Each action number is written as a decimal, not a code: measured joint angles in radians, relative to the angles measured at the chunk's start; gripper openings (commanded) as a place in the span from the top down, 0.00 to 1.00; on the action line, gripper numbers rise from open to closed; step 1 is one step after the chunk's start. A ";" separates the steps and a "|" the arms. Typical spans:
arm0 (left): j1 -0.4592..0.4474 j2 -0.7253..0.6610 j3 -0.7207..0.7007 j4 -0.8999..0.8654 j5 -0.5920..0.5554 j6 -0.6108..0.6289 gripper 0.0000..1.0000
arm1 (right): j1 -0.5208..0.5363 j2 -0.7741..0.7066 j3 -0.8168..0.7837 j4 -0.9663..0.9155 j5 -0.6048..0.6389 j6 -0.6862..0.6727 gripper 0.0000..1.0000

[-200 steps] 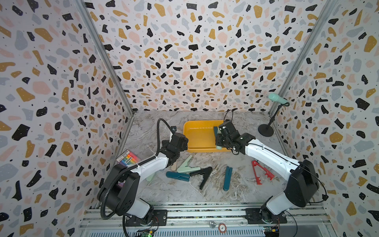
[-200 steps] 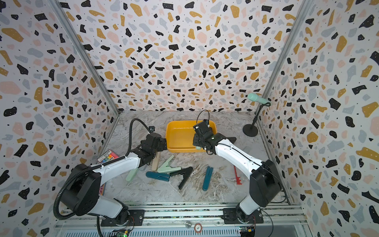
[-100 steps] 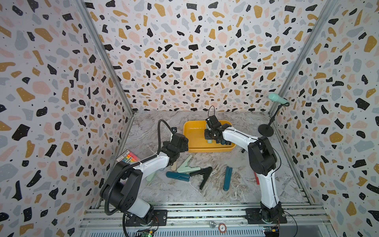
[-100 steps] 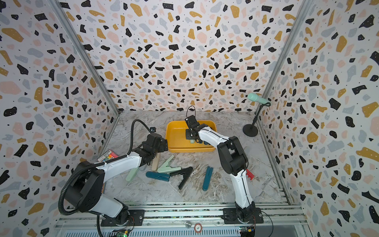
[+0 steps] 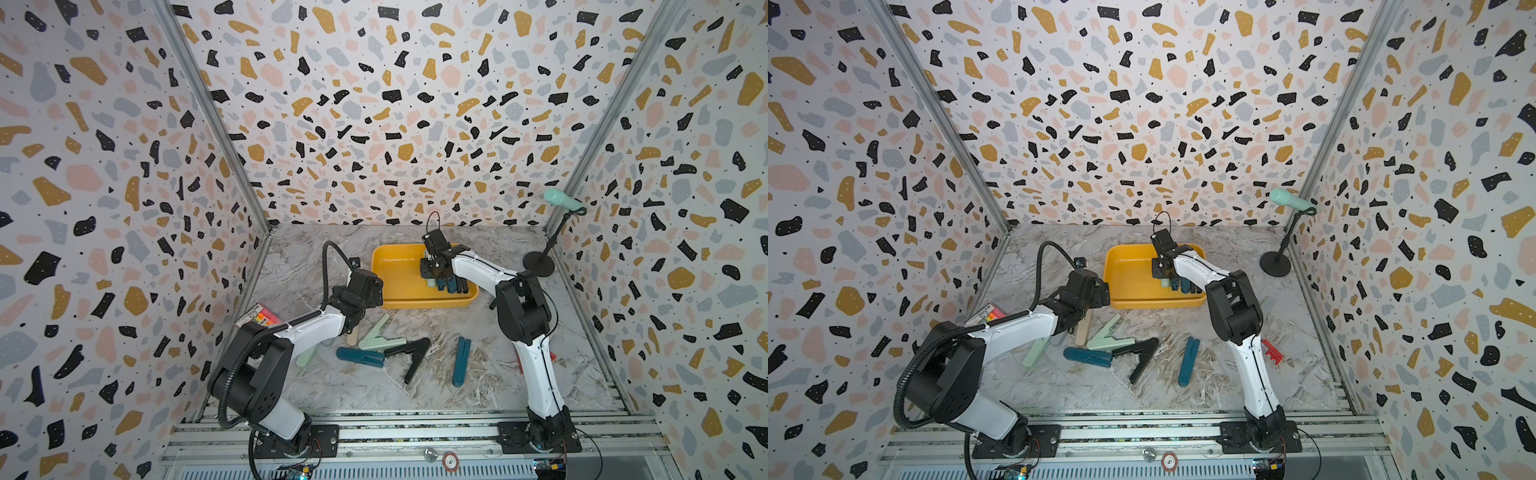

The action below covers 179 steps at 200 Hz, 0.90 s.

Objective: Put the pruning pliers into the storage box
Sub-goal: Place the pruning pliers in the storage box.

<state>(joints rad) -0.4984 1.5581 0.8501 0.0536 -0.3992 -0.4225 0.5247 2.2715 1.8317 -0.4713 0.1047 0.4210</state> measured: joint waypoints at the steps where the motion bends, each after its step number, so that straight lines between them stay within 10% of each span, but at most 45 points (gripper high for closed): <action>1: 0.000 0.000 0.000 0.000 0.000 0.000 0.00 | 0.000 0.000 0.000 -0.001 0.000 0.000 0.83; 179: 0.001 0.000 0.000 0.000 0.025 0.000 0.01 | 0.001 0.076 0.071 -0.056 0.004 0.005 0.62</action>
<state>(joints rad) -0.4973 1.5581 0.8505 0.0532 -0.3744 -0.4229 0.5259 2.3474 1.9030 -0.5278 0.1089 0.4255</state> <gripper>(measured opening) 0.995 0.372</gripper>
